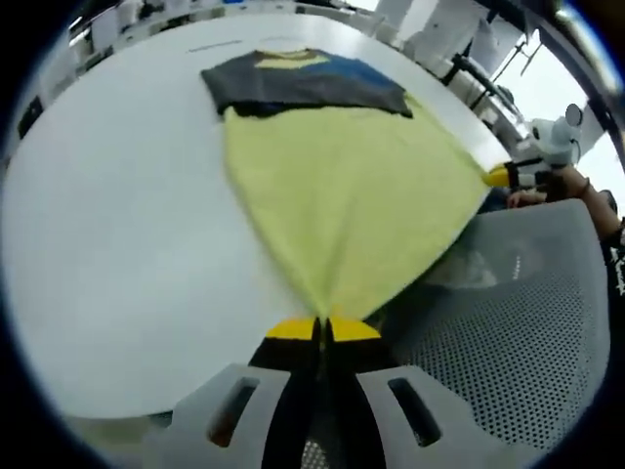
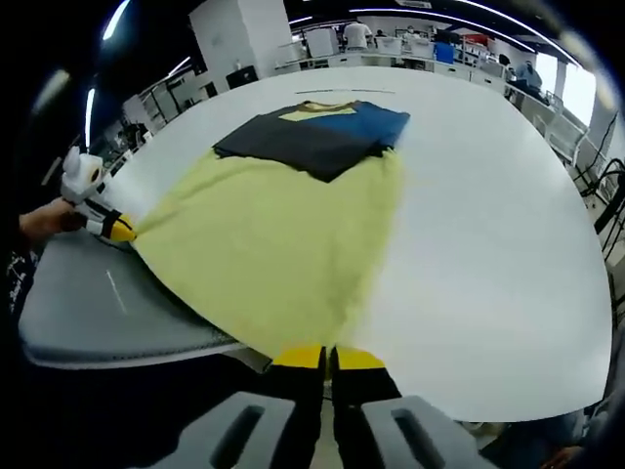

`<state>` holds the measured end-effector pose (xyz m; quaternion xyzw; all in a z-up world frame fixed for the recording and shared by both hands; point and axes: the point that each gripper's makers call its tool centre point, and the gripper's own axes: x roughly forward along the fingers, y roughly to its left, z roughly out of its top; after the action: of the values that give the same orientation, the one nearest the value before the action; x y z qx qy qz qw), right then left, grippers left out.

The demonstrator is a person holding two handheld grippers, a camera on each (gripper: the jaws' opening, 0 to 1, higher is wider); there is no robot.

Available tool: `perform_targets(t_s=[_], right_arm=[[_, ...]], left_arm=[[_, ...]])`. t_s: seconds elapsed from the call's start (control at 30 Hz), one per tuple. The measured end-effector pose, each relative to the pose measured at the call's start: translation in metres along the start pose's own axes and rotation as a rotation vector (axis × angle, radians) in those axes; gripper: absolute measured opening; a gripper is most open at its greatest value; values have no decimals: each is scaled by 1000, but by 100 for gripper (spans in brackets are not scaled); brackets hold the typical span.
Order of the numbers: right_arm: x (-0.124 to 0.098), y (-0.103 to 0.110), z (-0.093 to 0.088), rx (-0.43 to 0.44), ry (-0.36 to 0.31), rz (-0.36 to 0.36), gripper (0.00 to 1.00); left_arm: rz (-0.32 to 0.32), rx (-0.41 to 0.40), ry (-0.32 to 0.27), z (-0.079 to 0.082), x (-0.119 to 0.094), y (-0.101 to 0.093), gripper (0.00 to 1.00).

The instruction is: Fold the garment on the visible template until the final outline fits inside the template.

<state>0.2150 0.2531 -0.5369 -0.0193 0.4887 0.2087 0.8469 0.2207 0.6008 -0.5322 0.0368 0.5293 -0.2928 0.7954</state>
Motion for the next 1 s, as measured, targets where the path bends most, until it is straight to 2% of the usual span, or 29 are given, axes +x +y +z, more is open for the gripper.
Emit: perform_targets(t_s=[0.13,0.17,0.23,0.33,0.57,0.77,1.0], right_arm=[[-5,2,-1,10,-5,0,0],[-8,3,0,13,-12,-2,0],[-13,4,6,15,-31,-6,0],[-23,4,17,7,-56,-23,0],[-44,5,48,-13,-132,-45,0],[-55,3,72,-57,-158,-53,0],[-67,2,100,-88,-202,-53,0]], left_arm=[[-21,-43,-17,0,-6,-3,0],[-31,-100,-49,6,-10,-3,0],[-37,-131,-82,12,-17,-2,0],[-38,-127,-107,18,-24,-2,0],[-45,-143,-192,46,-44,0,0],[-42,-141,-235,69,-58,6,0],[-37,-95,-306,100,-77,10,0]])
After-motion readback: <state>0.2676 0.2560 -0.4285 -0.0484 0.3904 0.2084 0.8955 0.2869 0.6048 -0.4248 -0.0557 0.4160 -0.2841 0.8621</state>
